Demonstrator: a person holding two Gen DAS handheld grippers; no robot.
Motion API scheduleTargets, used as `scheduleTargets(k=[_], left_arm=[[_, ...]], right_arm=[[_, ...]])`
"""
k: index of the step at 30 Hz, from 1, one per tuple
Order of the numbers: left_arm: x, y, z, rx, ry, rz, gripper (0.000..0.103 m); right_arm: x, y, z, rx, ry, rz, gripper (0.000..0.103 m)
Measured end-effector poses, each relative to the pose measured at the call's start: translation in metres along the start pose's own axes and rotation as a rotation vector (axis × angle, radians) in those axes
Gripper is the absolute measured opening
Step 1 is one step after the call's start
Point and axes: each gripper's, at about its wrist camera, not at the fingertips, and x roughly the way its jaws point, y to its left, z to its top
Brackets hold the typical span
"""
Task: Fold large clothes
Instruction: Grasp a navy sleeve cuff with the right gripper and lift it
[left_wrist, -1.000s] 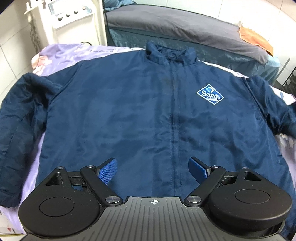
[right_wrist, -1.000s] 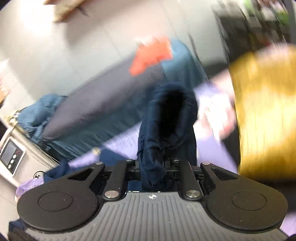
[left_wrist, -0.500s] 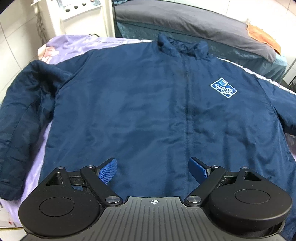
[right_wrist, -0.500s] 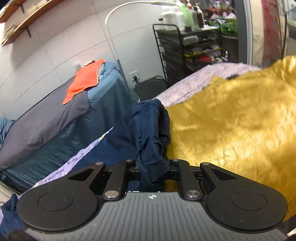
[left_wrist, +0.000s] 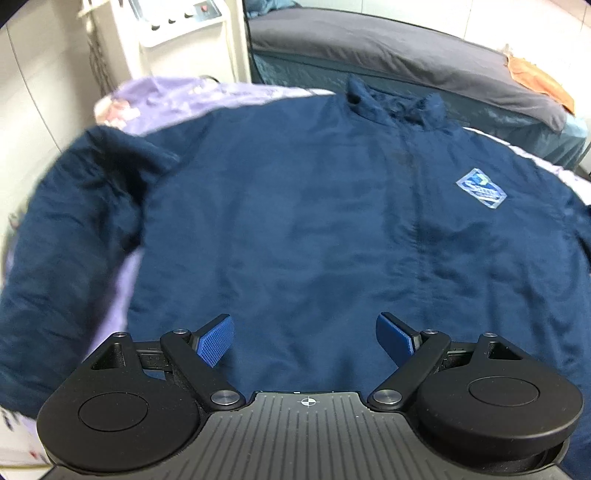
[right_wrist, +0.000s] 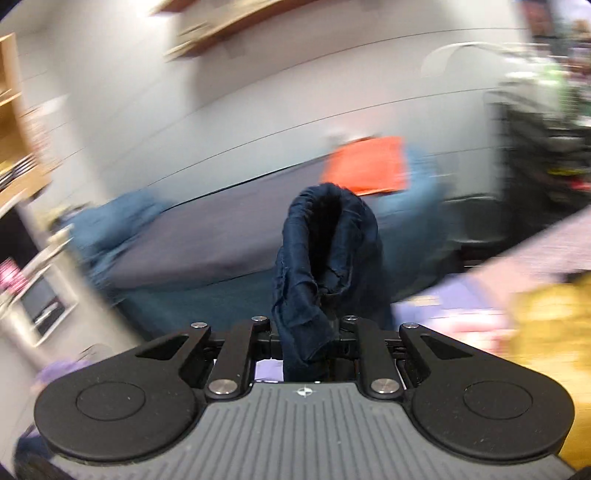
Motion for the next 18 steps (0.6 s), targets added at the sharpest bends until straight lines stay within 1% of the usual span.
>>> scheduleTargets(k=[3, 5, 7, 9, 12, 15, 18], left_arm=[[-0.001, 0.014, 0.002, 0.025, -0.026, 0.063, 0.103], [-0.002, 0.025, 0.003, 0.028, -0.038, 0.099, 0.103], [-0.005, 0.037, 0.001, 0.017, -0.044, 0.120, 0.103], [-0.007, 0.051, -0.005, -0.012, -0.040, 0.127, 0.103], [-0.008, 0.068, -0.016, -0.049, -0.026, 0.132, 0.103], [-0.006, 0.075, -0.030, -0.031, -0.006, 0.154, 0.103], [-0.004, 0.078, -0.036, -0.001, 0.010, 0.169, 0.103]], right_arm=[[0.039, 0.071, -0.014, -0.063, 0.081, 0.135, 0.019], [0.060, 0.117, -0.031, -0.114, 0.130, 0.189, 0.019], [0.077, 0.152, -0.048, -0.154, 0.165, 0.223, 0.019], [0.088, 0.185, -0.066, -0.197, 0.203, 0.232, 0.019], [0.104, 0.218, -0.094, -0.248, 0.268, 0.227, 0.019], [0.122, 0.239, -0.116, -0.283, 0.332, 0.203, 0.020], [0.134, 0.255, -0.144, -0.309, 0.381, 0.180, 0.022]])
